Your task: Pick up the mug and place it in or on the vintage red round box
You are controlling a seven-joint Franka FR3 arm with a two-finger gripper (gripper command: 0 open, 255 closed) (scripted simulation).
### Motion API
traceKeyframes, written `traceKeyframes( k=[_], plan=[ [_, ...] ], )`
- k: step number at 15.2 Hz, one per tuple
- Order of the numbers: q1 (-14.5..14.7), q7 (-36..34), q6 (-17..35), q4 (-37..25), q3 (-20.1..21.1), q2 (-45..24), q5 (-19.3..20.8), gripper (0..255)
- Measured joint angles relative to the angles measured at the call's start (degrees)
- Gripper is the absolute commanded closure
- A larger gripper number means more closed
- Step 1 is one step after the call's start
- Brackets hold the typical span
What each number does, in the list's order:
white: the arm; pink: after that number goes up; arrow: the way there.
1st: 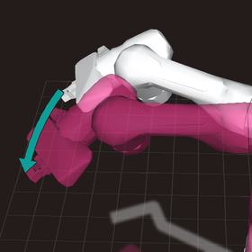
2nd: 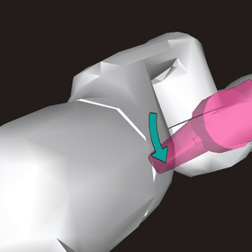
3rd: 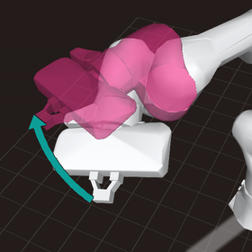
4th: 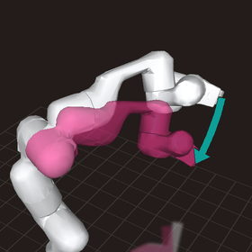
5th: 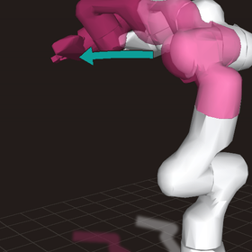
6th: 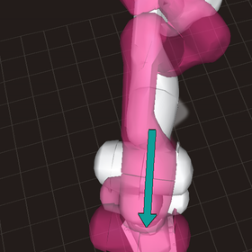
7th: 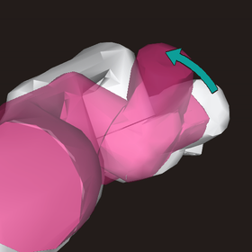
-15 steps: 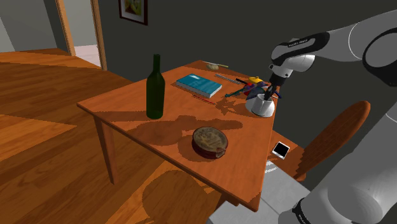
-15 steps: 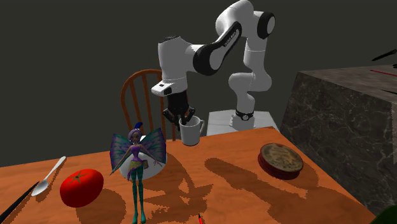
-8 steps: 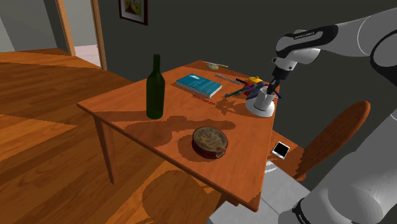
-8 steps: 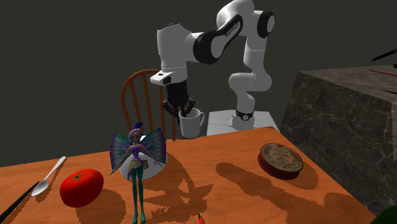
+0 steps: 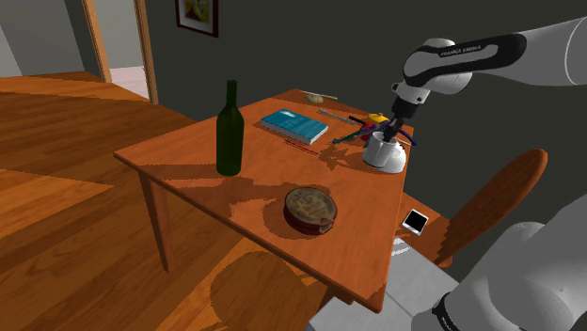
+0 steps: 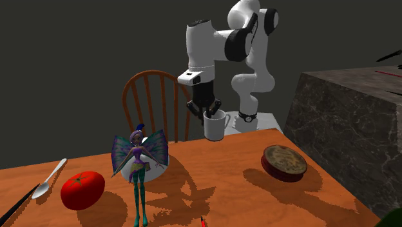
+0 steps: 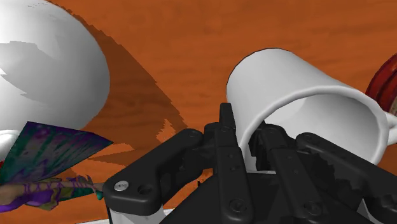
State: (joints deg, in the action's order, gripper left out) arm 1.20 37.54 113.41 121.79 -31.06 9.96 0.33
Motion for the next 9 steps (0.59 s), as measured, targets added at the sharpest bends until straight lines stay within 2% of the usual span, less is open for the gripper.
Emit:
traceKeyframes(
  k=[4,9],
  plan=[
    [1.66,-7.14,0.36,4.86,4.43,5.17,1.85,255],
    [3.76,-14.92,0.44,8.62,9.72,9.17,2.17,255]
  ],
)
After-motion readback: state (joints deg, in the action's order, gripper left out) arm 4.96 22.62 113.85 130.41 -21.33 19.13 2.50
